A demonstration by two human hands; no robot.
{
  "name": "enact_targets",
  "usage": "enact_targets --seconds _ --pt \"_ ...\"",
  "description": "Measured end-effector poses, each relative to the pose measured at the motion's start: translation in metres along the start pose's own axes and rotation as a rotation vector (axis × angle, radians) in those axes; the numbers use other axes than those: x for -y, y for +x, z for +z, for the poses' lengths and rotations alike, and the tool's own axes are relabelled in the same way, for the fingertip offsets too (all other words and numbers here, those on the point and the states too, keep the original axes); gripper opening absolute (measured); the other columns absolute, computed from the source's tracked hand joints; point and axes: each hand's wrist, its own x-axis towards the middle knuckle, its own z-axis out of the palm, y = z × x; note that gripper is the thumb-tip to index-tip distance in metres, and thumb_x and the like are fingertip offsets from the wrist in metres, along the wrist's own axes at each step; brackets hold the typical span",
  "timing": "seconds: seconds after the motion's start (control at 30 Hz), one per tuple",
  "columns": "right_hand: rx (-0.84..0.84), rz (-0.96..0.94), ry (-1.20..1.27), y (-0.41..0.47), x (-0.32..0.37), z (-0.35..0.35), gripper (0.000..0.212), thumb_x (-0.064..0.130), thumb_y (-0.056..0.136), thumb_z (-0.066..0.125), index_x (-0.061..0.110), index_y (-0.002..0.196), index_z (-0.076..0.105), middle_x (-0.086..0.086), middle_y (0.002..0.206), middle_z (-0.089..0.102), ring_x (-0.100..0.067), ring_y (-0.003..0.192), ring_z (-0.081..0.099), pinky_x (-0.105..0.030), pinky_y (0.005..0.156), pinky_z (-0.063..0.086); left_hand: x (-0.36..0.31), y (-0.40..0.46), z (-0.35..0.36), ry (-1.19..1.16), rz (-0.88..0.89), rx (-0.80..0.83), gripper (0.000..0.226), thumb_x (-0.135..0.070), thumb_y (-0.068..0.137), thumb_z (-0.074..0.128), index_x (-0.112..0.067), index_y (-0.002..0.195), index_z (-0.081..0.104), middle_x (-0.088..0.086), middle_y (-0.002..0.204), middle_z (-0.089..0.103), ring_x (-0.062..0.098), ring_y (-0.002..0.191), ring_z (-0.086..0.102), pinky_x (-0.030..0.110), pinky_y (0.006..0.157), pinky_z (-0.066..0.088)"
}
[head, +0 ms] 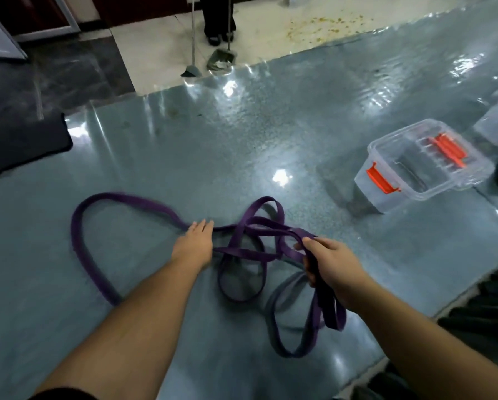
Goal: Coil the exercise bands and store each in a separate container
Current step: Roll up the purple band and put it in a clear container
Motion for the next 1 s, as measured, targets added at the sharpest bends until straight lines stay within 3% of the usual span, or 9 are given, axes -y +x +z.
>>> enact_targets --seconds 0.17,0.23,0.4,0.53,0.6,0.7,0.77,0.87,1.0 --pt "0.006 -0.001 0.022 0.002 0.001 -0.001 0.037 0.028 0.106 0.055 -0.006 0.097 0.067 -0.003 0.059 0.059 -0.020 0.046 0.050 -0.030 0.046 0.045 0.006 -0.001 0.011 0.155 0.013 -0.109 0.046 -0.016 0.100 0.045 -0.023 0.146 0.044 0.003 0.145 0.053 0.023 0.137 0.049 0.038 0.111 0.039" --pt "0.005 0.002 0.035 0.002 0.002 -0.001 0.037 0.027 0.106 0.055 -0.006 0.096 0.068 -0.002 0.058 0.058 -0.020 0.045 0.049 -0.030 0.046 0.044 0.010 -0.008 0.017 0.188 -0.001 -0.095 0.038 -0.022 0.100 0.049 -0.026 0.138 0.048 0.001 0.136 0.059 0.023 0.130 0.053 0.038 0.106 0.040" --pt "0.024 0.017 0.028 -0.001 0.004 -0.007 0.035 0.028 0.107 0.054 -0.002 0.098 0.070 -0.003 0.059 0.058 -0.019 0.047 0.049 -0.030 0.047 0.045 0.020 -0.013 0.023 0.070 -0.054 -0.149 0.043 -0.021 0.096 0.058 -0.021 0.138 0.049 0.006 0.142 0.047 0.027 0.129 0.048 0.039 0.106 0.042" --pt "0.024 0.045 0.050 -0.005 0.002 -0.010 0.034 0.028 0.108 0.054 0.001 0.097 0.072 -0.005 0.062 0.058 -0.017 0.048 0.050 -0.030 0.048 0.045 0.014 -0.003 0.019 -0.038 0.030 -0.073 0.068 -0.013 0.099 0.053 -0.022 0.160 0.027 0.002 0.166 0.031 0.023 0.153 0.031 0.039 0.121 0.030" --pt "0.016 0.051 0.078 -0.007 0.000 -0.011 0.033 0.027 0.108 0.054 0.003 0.094 0.073 -0.006 0.063 0.057 -0.017 0.048 0.049 -0.028 0.046 0.044 0.007 -0.001 0.018 0.001 0.026 -0.039 0.065 -0.014 0.099 0.052 -0.022 0.160 0.029 0.003 0.161 0.039 0.024 0.149 0.037 0.040 0.118 0.034" --pt "0.009 0.055 0.092 -0.012 -0.003 -0.013 0.033 0.028 0.107 0.055 0.007 0.091 0.074 -0.005 0.062 0.057 -0.017 0.048 0.049 -0.028 0.047 0.044 0.001 -0.004 0.021 0.128 -0.004 -0.090 0.039 -0.015 0.099 0.045 -0.023 0.138 0.050 0.003 0.142 0.053 0.025 0.133 0.050 0.041 0.105 0.041" --pt "0.009 0.052 0.104 -0.014 -0.006 -0.016 0.034 0.028 0.107 0.055 0.009 0.086 0.074 -0.005 0.062 0.057 -0.018 0.048 0.049 -0.030 0.048 0.044 -0.004 -0.009 0.022 0.163 -0.025 -0.102 0.031 -0.014 0.099 0.043 -0.022 0.128 0.052 0.003 0.136 0.057 0.025 0.129 0.052 0.040 0.101 0.042" --pt "0.017 0.049 0.114 -0.018 -0.009 -0.018 0.038 0.029 0.107 0.056 0.015 0.075 0.072 -0.006 0.064 0.058 -0.018 0.048 0.050 -0.029 0.048 0.045 -0.009 -0.014 0.024 0.177 -0.062 -0.065 0.029 -0.014 0.099 0.041 -0.018 0.125 0.053 0.006 0.135 0.062 0.027 0.128 0.055 0.041 0.101 0.041" --pt "0.029 0.053 0.104 -0.018 -0.013 -0.018 0.036 0.032 0.106 0.057 0.007 0.084 0.070 -0.006 0.064 0.059 -0.018 0.048 0.050 -0.028 0.048 0.046 -0.011 -0.026 0.025 0.071 -0.095 0.086 0.032 -0.026 0.099 0.046 -0.017 0.126 0.060 0.009 0.134 0.065 0.031 0.125 0.061 0.042 0.101 0.047"
